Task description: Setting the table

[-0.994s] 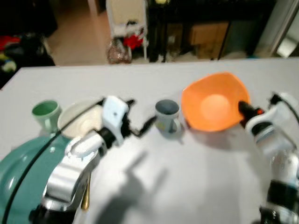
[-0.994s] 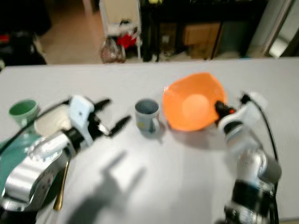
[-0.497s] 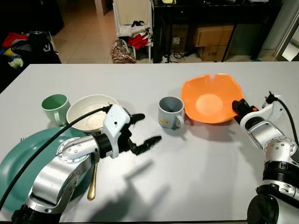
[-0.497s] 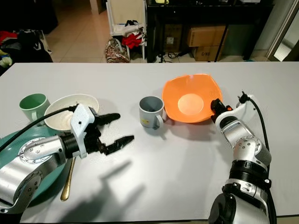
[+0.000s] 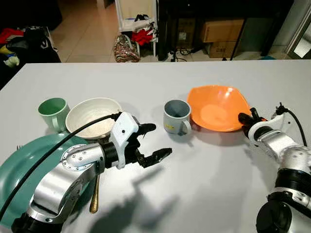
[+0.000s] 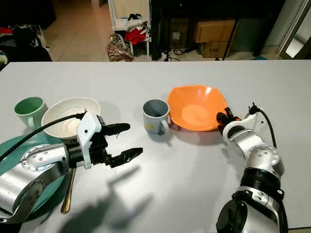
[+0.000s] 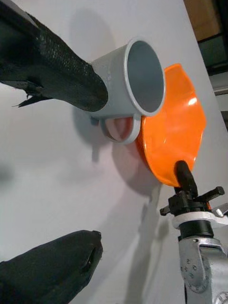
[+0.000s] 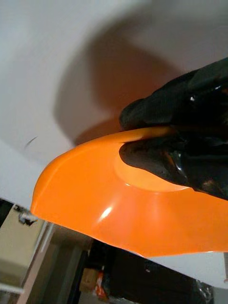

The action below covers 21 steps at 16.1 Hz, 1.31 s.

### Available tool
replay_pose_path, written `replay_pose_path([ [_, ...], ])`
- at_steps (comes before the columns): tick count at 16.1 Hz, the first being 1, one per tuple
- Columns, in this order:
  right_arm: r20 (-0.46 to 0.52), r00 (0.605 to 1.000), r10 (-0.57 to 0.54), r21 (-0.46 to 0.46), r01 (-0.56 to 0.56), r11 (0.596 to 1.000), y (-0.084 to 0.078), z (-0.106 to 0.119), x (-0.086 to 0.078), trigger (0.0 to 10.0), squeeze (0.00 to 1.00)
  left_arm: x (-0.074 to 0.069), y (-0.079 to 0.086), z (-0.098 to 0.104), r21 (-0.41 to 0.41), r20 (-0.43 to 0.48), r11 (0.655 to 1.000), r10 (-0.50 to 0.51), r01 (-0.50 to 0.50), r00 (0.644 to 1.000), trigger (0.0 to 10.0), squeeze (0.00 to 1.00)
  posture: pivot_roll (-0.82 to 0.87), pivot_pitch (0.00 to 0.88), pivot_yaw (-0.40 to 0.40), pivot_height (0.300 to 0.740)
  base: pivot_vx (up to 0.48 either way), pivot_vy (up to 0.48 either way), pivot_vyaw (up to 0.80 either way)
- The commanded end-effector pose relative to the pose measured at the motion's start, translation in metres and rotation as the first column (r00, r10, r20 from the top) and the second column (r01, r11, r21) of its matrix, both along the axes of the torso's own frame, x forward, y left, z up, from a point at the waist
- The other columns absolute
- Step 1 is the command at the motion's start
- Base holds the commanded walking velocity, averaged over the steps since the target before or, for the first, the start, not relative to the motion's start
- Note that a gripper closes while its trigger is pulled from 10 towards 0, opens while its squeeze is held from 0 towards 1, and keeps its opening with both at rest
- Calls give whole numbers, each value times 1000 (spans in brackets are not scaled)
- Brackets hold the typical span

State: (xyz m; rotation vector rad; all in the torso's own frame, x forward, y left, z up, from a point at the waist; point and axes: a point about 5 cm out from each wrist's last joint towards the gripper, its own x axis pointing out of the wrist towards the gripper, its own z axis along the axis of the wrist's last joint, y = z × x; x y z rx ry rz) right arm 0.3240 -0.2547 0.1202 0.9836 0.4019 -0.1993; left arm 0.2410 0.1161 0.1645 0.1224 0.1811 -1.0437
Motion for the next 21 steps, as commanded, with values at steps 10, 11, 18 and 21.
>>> replay_pose_path([
  [10, -61, 998, -24, 17, 25, 1000, -7, 14, -39, 10000, 0, -1, -2, 2, 16, 11, 1000, -24, 24, 1000, 10000, 0, 25, 44, 27, 740, 0, 0, 0],
  [11, -70, 997, -24, 10, 25, 1000, -7, 12, -40, 10000, 498, -1, -2, 2, 17, 11, 1000, -25, 25, 1000, 10000, 0, 25, 44, 27, 740, 0, 0, 0],
  [18, 54, 999, 3, -44, 0, 999, -10, 39, -50, 10000, 1000, 5, 1, 6, -4, 32, 1000, 0, 0, 999, 10000, 0, 13, 21, 34, 740, 0, 0, 0],
  [21, 121, 992, 34, -138, -17, 990, -6, 57, -67, 10000, 1000, 7, 4, 6, -12, 46, 1000, 22, -21, 999, 10000, 0, 3, 0, 38, 740, 0, 0, 0],
])
